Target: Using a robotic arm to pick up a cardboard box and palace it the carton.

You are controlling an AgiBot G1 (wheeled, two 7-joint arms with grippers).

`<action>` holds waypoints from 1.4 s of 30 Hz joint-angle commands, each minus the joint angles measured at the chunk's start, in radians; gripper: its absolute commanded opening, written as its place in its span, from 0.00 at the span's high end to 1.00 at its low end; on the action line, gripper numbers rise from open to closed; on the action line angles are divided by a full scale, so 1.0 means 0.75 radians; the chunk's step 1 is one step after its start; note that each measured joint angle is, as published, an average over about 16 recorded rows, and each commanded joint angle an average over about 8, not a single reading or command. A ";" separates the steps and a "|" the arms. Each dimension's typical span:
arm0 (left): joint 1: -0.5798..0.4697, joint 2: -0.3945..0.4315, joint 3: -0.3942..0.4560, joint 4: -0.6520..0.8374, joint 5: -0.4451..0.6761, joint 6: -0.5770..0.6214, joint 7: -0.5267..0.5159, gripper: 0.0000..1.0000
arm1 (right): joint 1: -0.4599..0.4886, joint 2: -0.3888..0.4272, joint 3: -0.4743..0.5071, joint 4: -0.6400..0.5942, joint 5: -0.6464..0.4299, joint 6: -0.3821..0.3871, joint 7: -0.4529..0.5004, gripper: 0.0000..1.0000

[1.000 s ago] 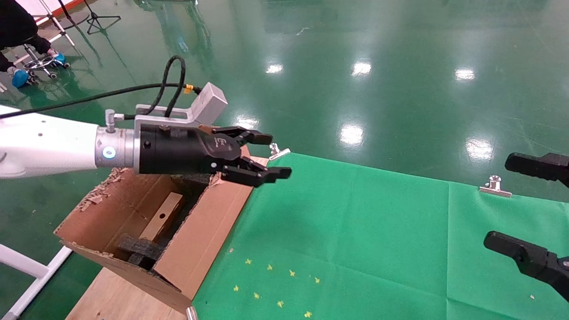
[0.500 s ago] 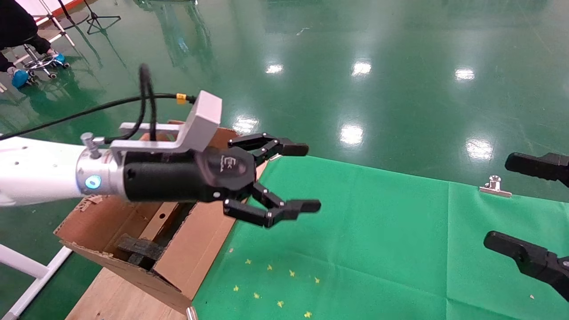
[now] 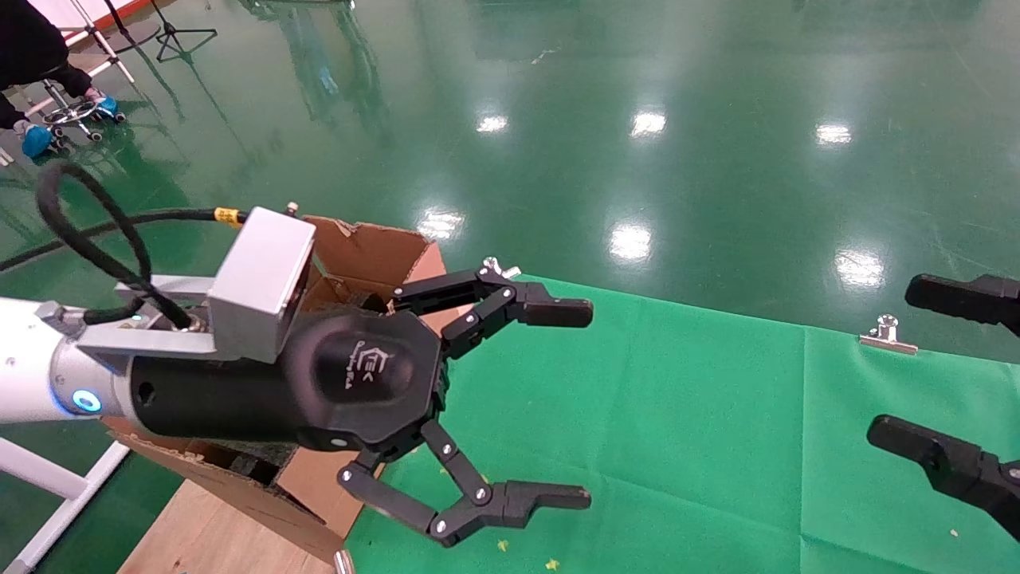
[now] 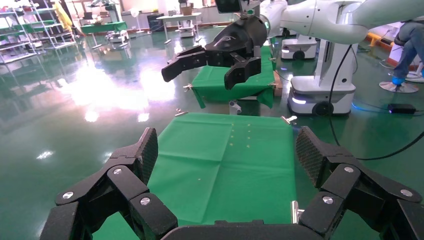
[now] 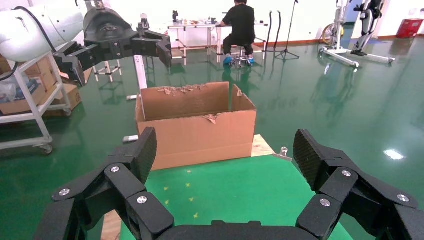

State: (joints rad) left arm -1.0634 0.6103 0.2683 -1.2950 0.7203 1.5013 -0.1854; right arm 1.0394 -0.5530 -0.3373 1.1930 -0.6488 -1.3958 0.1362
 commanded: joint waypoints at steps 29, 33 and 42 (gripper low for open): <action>-0.015 0.001 0.015 0.015 0.014 -0.008 -0.004 0.00 | 0.000 0.000 0.000 0.000 0.000 0.000 0.000 0.00; -0.016 0.001 0.017 0.016 0.015 -0.008 -0.004 0.00 | 0.000 0.000 0.000 0.000 0.000 0.000 0.000 0.00; -0.018 0.001 0.018 0.018 0.016 -0.009 -0.005 0.00 | 0.000 0.000 0.000 0.000 0.000 0.000 0.000 0.00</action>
State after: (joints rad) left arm -1.0764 0.6114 0.2818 -1.2816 0.7321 1.4945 -0.1889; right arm 1.0393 -0.5530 -0.3373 1.1929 -0.6487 -1.3957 0.1362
